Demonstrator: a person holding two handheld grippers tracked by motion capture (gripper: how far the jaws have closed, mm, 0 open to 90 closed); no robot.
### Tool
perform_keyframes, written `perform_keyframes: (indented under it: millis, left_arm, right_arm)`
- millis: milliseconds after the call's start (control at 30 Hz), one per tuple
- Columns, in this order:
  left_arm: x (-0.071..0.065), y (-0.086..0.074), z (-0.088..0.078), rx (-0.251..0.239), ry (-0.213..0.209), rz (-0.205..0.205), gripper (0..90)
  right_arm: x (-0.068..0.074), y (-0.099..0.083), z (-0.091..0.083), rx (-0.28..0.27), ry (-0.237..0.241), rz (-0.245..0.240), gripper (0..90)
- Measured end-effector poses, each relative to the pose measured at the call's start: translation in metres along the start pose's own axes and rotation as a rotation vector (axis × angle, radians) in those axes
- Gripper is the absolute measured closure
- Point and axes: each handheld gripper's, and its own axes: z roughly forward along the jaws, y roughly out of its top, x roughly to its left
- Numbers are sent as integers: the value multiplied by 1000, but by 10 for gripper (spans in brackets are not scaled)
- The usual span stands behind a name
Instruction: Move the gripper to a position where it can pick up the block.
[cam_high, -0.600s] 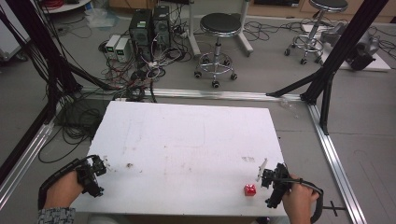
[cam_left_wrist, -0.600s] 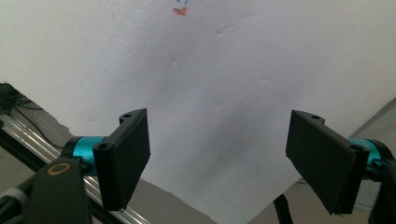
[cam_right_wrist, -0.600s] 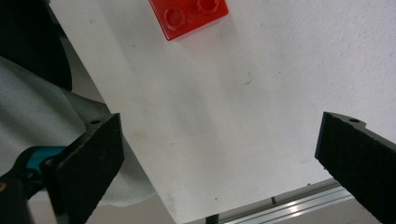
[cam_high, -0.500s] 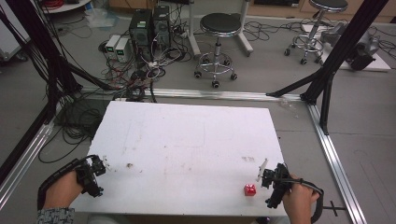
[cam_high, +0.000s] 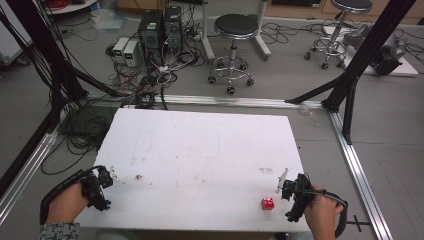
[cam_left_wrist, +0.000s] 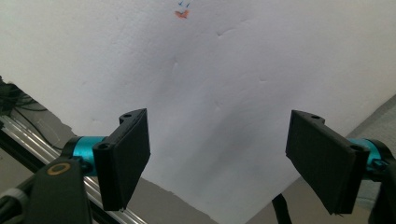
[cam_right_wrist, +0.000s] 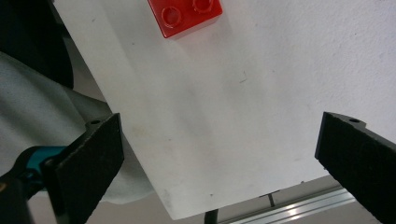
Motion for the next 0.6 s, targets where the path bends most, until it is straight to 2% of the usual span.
perform_keyframes:
  millis: [333, 400, 467, 600]
  left_arm:
    - [0, -1, -2, -7, 0, -4, 221]
    - [0, -1, -2, -7, 1, -3, 221]
    - [0, -1, -2, -7, 1, -4, 221]
    - [0, -1, -2, -8, 1, -4, 221]
  right_arm:
    - [-9, -6, -6, -19, 10, -24, 8]
    - [-13, -8, -7, -27, 19, -49, 8]
    - [-13, -9, -8, -30, 17, -43, 7]
    - [-17, -10, -12, -41, 15, -77, 8]
